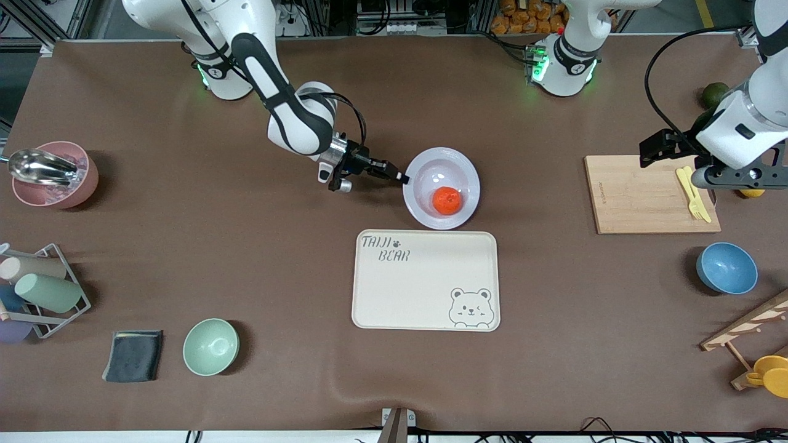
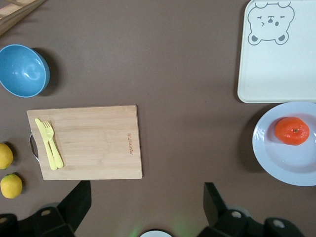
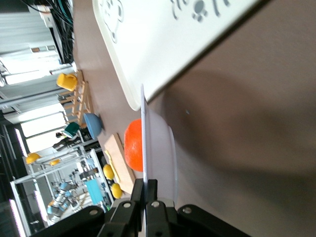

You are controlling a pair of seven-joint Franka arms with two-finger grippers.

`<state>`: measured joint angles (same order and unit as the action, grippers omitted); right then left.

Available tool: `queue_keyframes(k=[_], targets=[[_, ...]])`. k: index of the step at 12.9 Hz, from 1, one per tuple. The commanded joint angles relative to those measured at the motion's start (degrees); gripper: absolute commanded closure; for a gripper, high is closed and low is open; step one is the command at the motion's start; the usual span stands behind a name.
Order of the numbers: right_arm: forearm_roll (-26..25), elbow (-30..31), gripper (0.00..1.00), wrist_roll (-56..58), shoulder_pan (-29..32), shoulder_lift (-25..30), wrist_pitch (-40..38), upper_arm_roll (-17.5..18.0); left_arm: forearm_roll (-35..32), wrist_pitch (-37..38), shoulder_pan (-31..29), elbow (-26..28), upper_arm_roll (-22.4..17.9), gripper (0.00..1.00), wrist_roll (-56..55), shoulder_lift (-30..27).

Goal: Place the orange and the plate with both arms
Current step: 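Slide the plate with the orange onto the bear tray with the right gripper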

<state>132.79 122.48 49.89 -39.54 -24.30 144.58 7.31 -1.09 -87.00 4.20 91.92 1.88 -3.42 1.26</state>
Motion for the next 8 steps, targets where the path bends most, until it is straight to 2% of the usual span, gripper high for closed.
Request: queue_keyframes(k=[1,6,8], targets=[[1.68,-1.01,1.0,-1.2,0.87,1.45,0.27,0.08,1.0,1.21,-0.25,-0.86,0.06,0.0,-0.27,-0.12],[1.6,-5.92,1.0,-1.64,5.08,0.66,0.18,-0.01,1.0,1.21,-0.25,-0.95,-0.03,0.0,-0.27,-0.12],[1.42,-9.0,1.0,-0.86,6.49,-2.22,0.27,-0.1,1.0,1.21,-0.25,-0.95,0.06,0.0,-0.27,-0.12]])
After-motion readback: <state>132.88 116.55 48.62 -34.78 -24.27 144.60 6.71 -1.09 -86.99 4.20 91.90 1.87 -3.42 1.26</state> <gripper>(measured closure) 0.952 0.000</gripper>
